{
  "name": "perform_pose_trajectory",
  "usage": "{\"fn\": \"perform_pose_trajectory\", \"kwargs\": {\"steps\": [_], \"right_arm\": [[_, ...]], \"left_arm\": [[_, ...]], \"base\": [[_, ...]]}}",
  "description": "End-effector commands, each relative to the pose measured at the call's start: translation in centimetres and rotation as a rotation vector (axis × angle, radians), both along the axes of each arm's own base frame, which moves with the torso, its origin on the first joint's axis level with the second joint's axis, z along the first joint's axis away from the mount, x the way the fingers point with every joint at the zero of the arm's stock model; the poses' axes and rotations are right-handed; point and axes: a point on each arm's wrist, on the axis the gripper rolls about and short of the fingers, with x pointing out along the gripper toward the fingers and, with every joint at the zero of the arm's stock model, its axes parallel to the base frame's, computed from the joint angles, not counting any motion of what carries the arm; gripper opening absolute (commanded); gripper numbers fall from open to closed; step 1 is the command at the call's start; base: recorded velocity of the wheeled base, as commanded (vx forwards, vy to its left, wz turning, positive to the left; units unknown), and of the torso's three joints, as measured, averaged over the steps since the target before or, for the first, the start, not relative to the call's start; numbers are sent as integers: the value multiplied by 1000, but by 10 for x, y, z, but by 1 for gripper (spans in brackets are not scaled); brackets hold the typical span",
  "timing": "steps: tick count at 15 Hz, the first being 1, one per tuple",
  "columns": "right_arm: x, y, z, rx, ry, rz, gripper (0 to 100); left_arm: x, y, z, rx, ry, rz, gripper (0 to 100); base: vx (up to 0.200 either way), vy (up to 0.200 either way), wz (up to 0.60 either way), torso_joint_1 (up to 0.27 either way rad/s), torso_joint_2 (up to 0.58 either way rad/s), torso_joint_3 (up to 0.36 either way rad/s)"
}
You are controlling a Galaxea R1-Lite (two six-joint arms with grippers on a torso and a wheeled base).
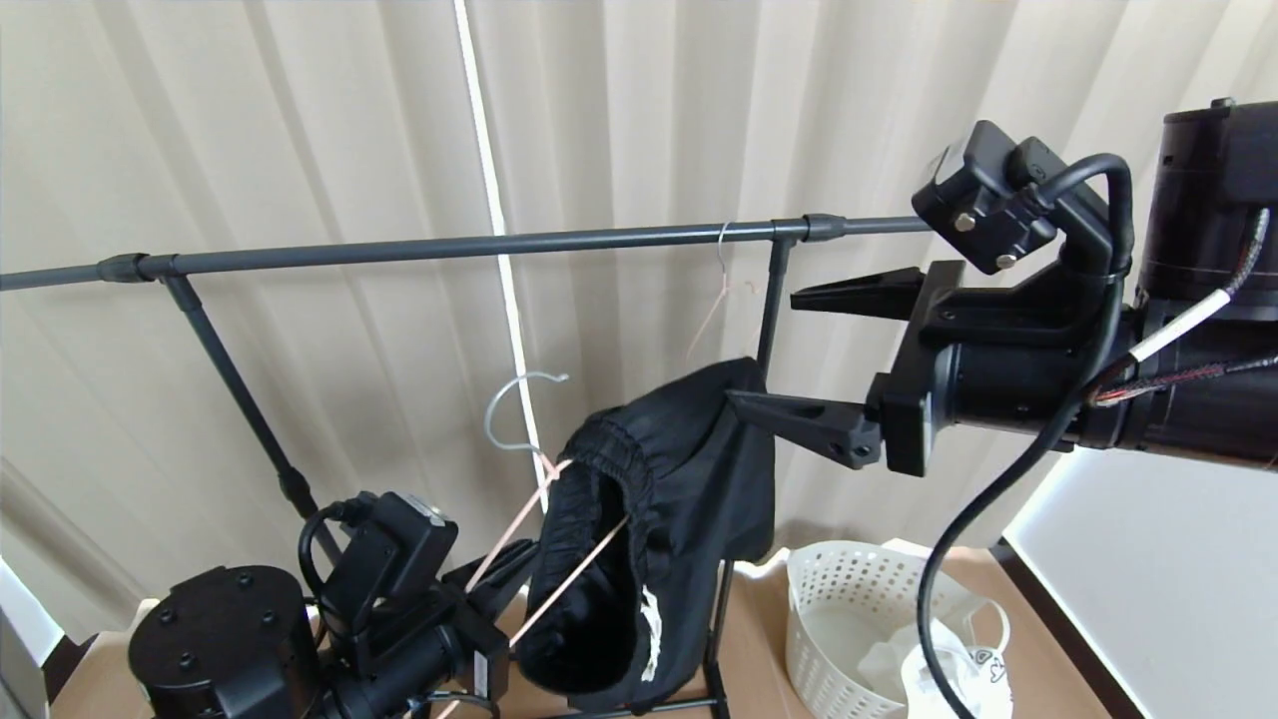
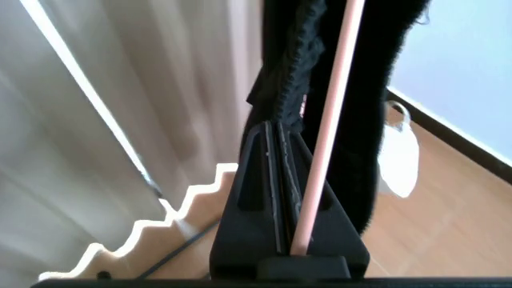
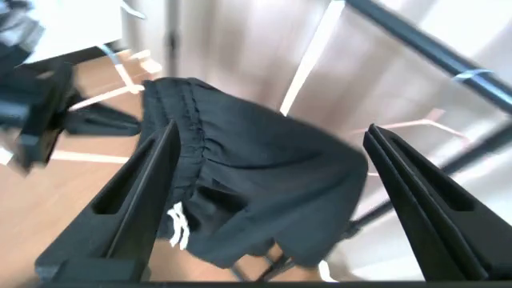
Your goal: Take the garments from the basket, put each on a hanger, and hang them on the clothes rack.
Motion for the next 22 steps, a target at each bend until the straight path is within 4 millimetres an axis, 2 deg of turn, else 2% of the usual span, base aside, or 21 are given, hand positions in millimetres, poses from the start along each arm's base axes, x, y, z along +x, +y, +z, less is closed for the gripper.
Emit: {"fn": "perform_pose_trajectory", "kwargs": {"steps": [1,4,5,7,9,13,18,22], "right_arm": [[11,-25,19,-58,-1,63,100],[14,-23,29,-255,84,218,100],[15,-22,30,-270,89,226,100],[29,-12,16,-471,140,369,100],[34,0,9,-552,147,471,100],[18,37,-3,-580,192,587,100],[24,51,-15,-618,209,563,100],[28,54,-17,-610,217,543,100]], "left_arm": [[-7,3,-4,24,18,-28,0],[-16,-3,-5,38,23,-79,0],[-17,-3,-6,41,22,-80,0],[-24,-1,-5,73,8,-106,0],[-28,-3,-2,67,-9,-124,0],[-31,-5,0,75,-26,-144,0],[-32,-6,0,79,-31,-154,0],[-35,-8,2,80,-45,-168,0]], "base": [[0,0,0,0,0,0],[0,0,0,0,0,0],[0,0,0,0,0,0],[0,0,0,0,0,0],[0,0,0,0,0,0],[0,0,0,0,0,0],[0,0,0,0,0,0],[0,0,0,0,0,0]]}}
